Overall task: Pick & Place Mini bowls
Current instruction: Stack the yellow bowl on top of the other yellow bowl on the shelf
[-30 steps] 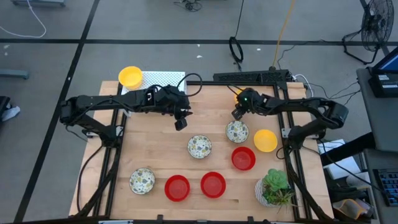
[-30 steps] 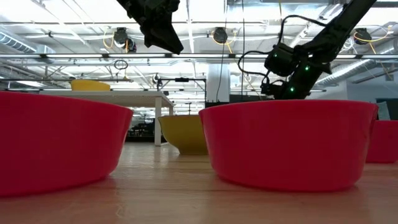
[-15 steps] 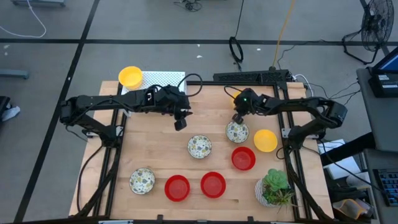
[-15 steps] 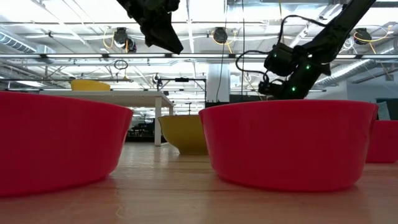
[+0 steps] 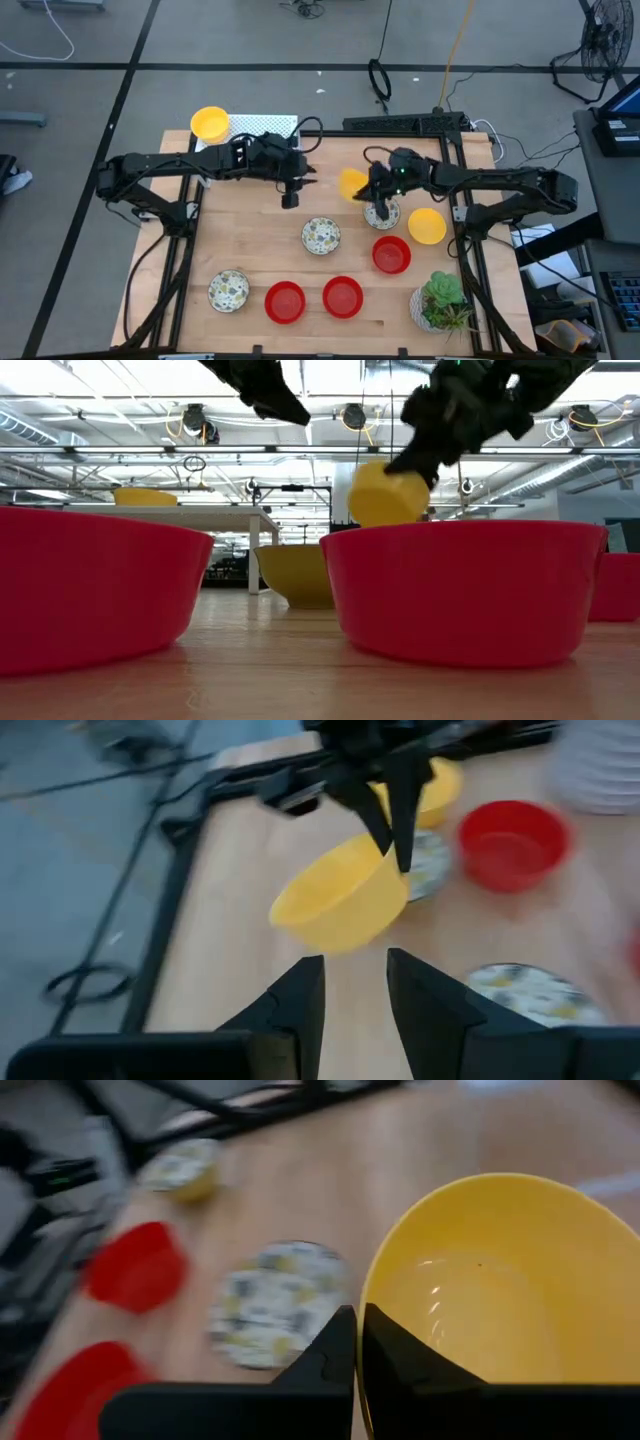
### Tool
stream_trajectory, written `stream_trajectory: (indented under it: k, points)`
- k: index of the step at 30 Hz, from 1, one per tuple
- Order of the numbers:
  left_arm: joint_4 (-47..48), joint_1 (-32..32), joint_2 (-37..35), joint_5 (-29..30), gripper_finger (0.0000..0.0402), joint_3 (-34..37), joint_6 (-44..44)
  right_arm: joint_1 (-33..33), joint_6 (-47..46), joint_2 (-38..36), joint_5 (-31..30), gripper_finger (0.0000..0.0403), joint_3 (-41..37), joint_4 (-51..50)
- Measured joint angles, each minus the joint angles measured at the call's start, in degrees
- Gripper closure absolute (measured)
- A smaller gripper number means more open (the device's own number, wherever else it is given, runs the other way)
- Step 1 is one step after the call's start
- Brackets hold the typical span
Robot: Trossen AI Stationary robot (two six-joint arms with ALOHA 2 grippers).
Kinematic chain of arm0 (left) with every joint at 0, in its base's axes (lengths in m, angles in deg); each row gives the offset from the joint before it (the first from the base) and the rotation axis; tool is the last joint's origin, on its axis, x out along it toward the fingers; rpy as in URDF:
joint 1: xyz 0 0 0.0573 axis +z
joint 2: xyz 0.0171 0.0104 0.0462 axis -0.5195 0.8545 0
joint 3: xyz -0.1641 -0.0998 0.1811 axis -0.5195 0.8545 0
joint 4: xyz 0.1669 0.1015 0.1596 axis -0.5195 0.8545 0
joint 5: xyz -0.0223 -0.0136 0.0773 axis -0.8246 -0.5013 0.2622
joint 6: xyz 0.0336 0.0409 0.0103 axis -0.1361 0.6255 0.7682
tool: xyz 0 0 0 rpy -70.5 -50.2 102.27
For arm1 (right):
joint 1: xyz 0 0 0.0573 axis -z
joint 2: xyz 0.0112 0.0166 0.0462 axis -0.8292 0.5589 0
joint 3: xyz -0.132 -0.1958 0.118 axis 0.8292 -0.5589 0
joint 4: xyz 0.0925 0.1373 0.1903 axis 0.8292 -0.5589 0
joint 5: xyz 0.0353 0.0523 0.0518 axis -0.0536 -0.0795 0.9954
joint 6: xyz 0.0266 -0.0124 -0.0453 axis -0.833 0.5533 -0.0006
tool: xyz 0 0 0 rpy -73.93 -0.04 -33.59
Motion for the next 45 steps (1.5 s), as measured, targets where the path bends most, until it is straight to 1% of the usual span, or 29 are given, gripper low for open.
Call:
stream_trajectory:
  k: [3, 6, 9, 11, 13, 16, 18, 20, 21, 23, 26, 29, 32, 35, 38, 41, 42, 43, 45]
  points:
    - [-0.7, -0.6, 0.5, -6.0, 0.0288, 0.0, 1.0, -3.7, 0.3, 0.0, 1.9, 0.0402, 2.4, 0.3]
    - [-1.7, -1.6, 1.0, -9.6, 0.0283, 0.1, 1.2, -6.6, 0.3, 0.0, 2.5, 0.0402, 4.4, 0.2]
    - [-4.6, -3.3, 2.3, -10.1, 0.0261, -0.1, 1.1, -8.8, 0.8, 0.0, 3.1, 0.0402, 5.6, 0.6]
    - [-4.1, -4.3, 2.7, -10.1, 0.0241, 0.1, 1.2, -9.9, 1.7, 0.7, 3.2, 0.0402, 5.8, 0.5]
    - [-6.5, -5.5, 3.9, -10.2, 0.0220, 0.0, 1.7, -10.9, 1.7, 0.9, 3.2, 0.0402, 5.8, 0.0]
    - [-7.7, -7.1, 5.4, -10.4, 0.0187, 0.1, 1.4, -12.2, 1.9, 0.9, 3.2, 0.0402, 5.8, 2.0]
    - [-10.8, -7.9, 7.1, -11.9, 0.0168, -0.1, 1.2, -12.9, 2.1, 1.4, 3.2, 0.0403, 5.8, 2.6]
    - [-10.8, -8.7, 8.6, -13.5, 0.0152, 0.0, 1.3, -13.5, 2.1, 1.4, 3.3, 0.0403, 5.8, 3.2]
    - [-12.1, -9.1, 9.6, -14.2, 0.0146, 0.0, 1.3, -13.6, 2.2, 1.3, 3.5, 0.0403, 5.8, 3.6]
    - [-11.4, -9.5, 10.5, -14.7, 0.0137, 0.0, 1.3, -13.7, 3.2, 1.3, 3.8, 0.0403, 5.8, 3.3]
    - [-11.0, -10.3, 11.4, -15.2, 0.0135, 0.0, 1.1, -13.6, 5.4, 1.4, 6.0, 0.0403, 5.8, 2.4]
    - [-10.3, -10.6, 11.4, -19.0, 0.0153, 0.0, -0.8, -13.6, 9.2, 1.4, 8.1, 0.0403, 5.8, 1.9]
    - [-10.8, -10.6, 11.4, -22.0, 0.0190, 0.0, -3.6, -13.6, 13.5, 1.3, 8.6, 0.0403, 5.8, 0.6]
    - [-11.4, -10.6, 11.4, -22.4, 0.0242, 0.0, -5.4, -13.7, 16.4, 1.4, 8.5, 0.0403, 5.8, 0.0]
    - [-11.6, -10.6, 11.4, -22.5, 0.0304, 0.0, -5.6, -13.7, 18.1, 1.4, 8.2, 0.0402, 5.8, 0.1]
    - [-11.5, -10.3, 11.4, -23.4, 0.0367, 0.0, -4.6, -13.6, 18.7, 1.4, 7.5, 0.0390, 5.8, 0.3]
    - [-11.3, -10.3, 11.5, -24.2, 0.0383, 0.0, -4.1, -13.6, 19.1, 1.4, 7.2, 0.0384, 5.8, 1.0]
    - [-11.0, -10.3, 11.5, -24.9, 0.0389, 0.0, -4.0, -13.6, 19.5, 1.3, 7.1, 0.0376, 5.9, 1.5]
    - [-11.0, -10.2, 11.6, -26.0, 0.0387, 0.0, -3.9, -13.5, 19.8, 1.2, 6.9, 0.0357, 5.9, 1.4]
